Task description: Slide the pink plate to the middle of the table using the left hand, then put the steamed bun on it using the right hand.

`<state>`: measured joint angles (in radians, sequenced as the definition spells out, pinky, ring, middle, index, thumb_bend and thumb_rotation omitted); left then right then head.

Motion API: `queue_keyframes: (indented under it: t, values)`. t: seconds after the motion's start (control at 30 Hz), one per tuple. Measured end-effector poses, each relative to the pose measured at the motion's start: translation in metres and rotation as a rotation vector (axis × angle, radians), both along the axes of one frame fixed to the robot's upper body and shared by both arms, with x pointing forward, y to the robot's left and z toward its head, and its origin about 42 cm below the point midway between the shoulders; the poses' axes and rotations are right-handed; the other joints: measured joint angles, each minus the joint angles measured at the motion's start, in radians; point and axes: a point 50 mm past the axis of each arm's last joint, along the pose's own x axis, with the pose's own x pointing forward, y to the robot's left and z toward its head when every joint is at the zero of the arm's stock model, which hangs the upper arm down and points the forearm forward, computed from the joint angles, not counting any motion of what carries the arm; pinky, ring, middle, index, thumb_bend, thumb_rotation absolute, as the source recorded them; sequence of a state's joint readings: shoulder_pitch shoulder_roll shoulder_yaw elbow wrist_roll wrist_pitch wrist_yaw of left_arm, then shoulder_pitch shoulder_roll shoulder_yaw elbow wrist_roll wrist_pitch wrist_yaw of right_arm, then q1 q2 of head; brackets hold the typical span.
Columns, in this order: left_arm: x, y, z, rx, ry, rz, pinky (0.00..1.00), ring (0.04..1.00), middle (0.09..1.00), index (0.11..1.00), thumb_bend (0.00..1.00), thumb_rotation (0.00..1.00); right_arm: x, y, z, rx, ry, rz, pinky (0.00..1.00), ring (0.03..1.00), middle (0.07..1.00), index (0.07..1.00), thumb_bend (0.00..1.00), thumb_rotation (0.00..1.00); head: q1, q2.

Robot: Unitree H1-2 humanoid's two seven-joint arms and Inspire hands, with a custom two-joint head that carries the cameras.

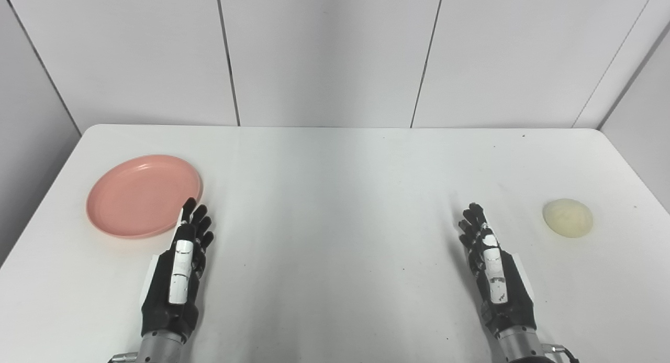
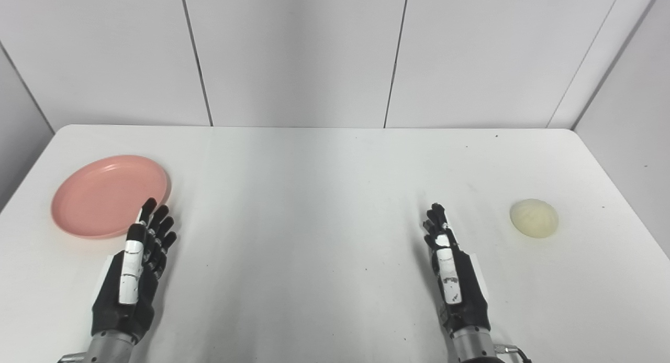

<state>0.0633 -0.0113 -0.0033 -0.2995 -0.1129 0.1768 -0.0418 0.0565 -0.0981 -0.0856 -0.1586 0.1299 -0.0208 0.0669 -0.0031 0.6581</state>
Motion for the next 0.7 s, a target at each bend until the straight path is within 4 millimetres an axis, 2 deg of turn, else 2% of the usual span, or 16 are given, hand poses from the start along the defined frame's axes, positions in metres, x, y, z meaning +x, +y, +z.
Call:
queue_keyframes:
  t: [0.23, 0.63, 0.7]
  values:
    - [-0.0001, -0.0009, 0.0006, 0.001, -0.002, -0.003, 1.0, 1.0, 1.0, 1.0, 0.88, 0.93, 0.0013, -0.0022, 0.0008, 0.004, -0.034, 0.004, 1.0, 0.991, 0.982, 0.997, 0.89, 1.0, 0.002, 0.002]
    - [-0.0001, -0.0009, 0.0, -0.001, -0.004, -0.012, 1.0, 1.0, 1.0, 1.0, 0.83, 0.96, 0.0044, -0.0043, 0.0021, 0.013, -0.055, -0.007, 1.0, 0.986, 0.98, 0.994, 0.88, 1.0, 0.003, 0.002]
    - [0.0001, -0.0007, -0.0007, 0.001, -0.01, -0.012, 1.0, 1.0, 1.0, 1.0, 0.82, 0.94, 0.0044, -0.0043, 0.0021, 0.014, -0.055, -0.008, 1.0, 0.99, 0.981, 0.997, 0.88, 1.0, 0.005, 0.0]
